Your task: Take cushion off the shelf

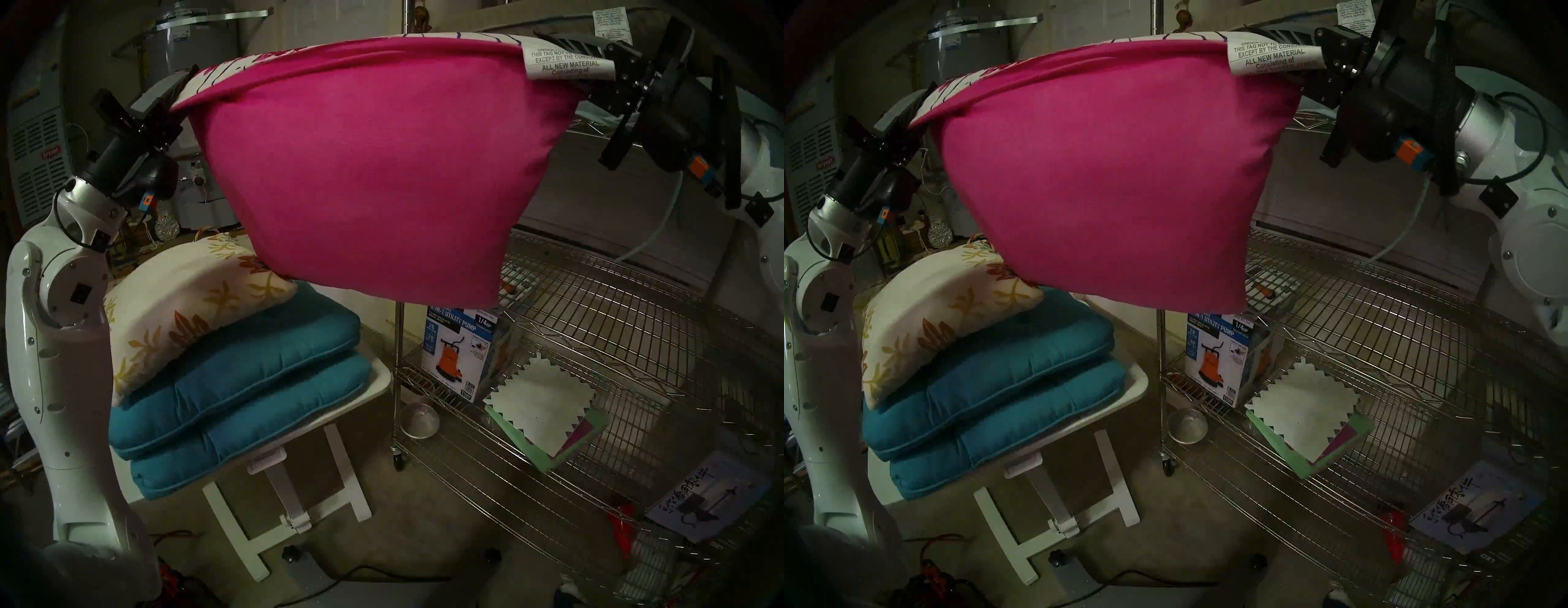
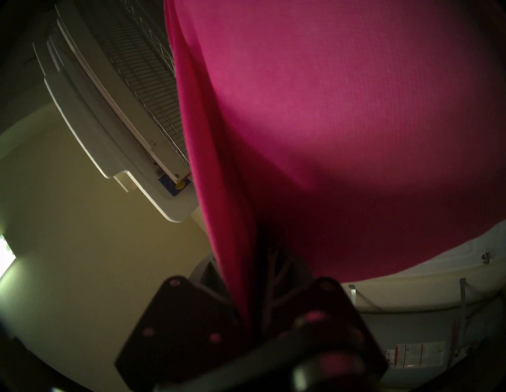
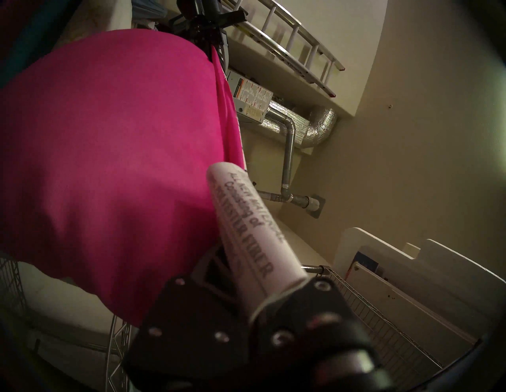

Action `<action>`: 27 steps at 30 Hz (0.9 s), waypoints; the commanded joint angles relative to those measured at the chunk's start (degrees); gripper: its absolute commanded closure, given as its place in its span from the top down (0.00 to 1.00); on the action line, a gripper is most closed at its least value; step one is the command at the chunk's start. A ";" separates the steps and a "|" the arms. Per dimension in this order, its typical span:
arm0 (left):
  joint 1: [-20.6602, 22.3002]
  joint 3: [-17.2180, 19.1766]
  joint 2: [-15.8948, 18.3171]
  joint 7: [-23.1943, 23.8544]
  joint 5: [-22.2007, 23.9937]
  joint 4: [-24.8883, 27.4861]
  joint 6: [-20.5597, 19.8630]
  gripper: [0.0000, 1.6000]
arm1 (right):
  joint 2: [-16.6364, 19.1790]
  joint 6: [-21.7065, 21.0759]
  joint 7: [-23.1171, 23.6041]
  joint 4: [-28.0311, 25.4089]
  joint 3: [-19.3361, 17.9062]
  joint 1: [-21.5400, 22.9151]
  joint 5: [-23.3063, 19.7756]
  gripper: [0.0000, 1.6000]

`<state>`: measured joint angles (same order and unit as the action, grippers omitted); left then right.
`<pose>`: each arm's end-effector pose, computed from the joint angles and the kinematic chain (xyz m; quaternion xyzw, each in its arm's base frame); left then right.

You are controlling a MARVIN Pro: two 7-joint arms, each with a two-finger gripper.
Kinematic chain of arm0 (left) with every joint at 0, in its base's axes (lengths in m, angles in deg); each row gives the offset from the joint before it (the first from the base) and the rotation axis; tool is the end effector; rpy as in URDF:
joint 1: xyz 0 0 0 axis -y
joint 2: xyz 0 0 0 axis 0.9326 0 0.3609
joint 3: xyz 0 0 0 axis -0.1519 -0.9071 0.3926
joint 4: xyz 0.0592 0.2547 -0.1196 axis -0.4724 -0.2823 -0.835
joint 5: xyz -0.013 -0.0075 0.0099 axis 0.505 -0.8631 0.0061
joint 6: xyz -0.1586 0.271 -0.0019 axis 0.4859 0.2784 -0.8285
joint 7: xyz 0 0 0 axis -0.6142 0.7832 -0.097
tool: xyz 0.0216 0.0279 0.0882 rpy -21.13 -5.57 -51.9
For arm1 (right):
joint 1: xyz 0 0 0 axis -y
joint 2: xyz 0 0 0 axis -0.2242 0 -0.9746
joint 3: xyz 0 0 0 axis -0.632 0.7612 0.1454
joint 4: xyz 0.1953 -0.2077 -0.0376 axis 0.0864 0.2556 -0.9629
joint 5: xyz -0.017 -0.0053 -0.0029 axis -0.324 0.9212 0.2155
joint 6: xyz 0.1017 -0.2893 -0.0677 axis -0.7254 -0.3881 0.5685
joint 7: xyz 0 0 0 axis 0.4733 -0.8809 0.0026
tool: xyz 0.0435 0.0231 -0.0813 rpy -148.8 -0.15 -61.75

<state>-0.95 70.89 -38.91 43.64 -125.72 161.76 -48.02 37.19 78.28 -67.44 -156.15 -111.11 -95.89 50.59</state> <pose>0.3579 0.1376 0.0708 -0.1035 0.4198 -0.6630 0.6112 0.2804 -0.0147 0.1355 0.0752 0.5703 0.6987 0.4253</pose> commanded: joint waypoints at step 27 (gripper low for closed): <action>10.25 7.58 4.06 3.44 -0.86 -13.54 1.81 0.00 | -2.57 -0.85 -1.30 0.82 0.83 1.02 0.03 0.00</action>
<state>6.52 71.75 -36.52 46.23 -125.73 154.31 -42.08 37.44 79.40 -67.57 -158.70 -109.29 -96.00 50.59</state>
